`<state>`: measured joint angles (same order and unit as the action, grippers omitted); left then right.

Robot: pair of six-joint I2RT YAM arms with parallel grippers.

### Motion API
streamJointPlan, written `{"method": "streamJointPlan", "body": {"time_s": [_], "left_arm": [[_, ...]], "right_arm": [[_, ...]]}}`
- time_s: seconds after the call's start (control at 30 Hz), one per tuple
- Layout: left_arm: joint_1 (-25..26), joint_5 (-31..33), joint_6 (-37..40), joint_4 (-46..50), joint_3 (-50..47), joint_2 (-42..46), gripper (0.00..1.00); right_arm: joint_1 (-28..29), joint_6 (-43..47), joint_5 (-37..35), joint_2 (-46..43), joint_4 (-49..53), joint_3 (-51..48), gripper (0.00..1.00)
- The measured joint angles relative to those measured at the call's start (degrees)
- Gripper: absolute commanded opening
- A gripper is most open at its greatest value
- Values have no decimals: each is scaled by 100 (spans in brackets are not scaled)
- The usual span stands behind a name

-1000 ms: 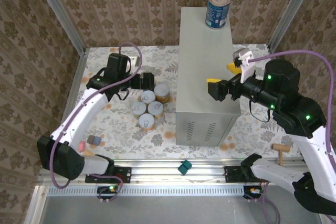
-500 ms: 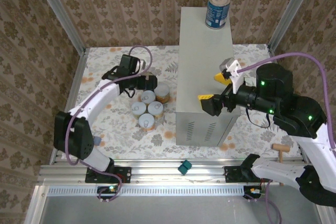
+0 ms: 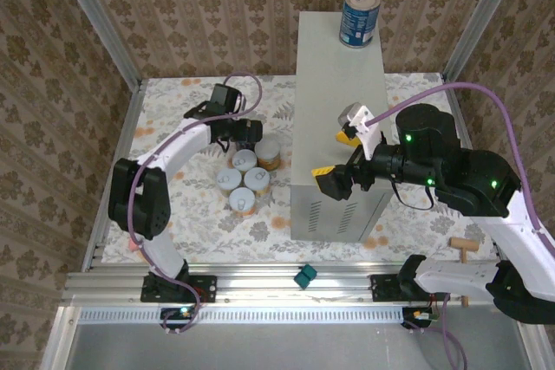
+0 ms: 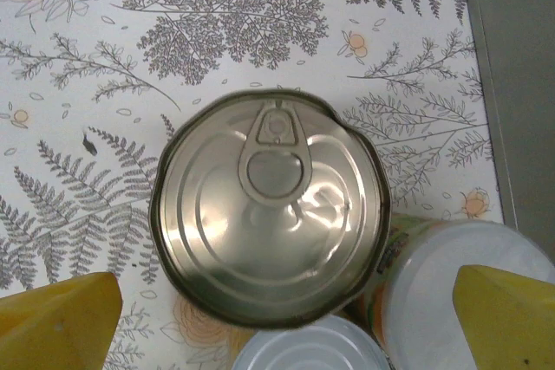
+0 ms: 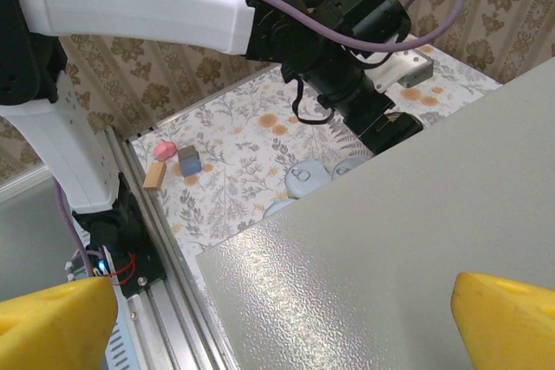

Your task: Place and organize the canned foods onto the counter

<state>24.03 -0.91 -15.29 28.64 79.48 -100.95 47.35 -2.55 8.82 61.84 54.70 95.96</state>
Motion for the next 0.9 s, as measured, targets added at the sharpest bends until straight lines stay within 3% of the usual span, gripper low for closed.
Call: {"method": "streamJointPlan", "body": {"time_s": [0.37,0.7,0.9], "left_arm": [[-13,74,57,-46,278,-625,99],[-13,76,98,-72,343,-811,82],[-17,87,142,-28,378,-811,77]], "right_arm": [[170,0,-223,48,46,0,100],[212,0,-299,48,103,0,100],[236,0,-332,46,105,0,100]]}}
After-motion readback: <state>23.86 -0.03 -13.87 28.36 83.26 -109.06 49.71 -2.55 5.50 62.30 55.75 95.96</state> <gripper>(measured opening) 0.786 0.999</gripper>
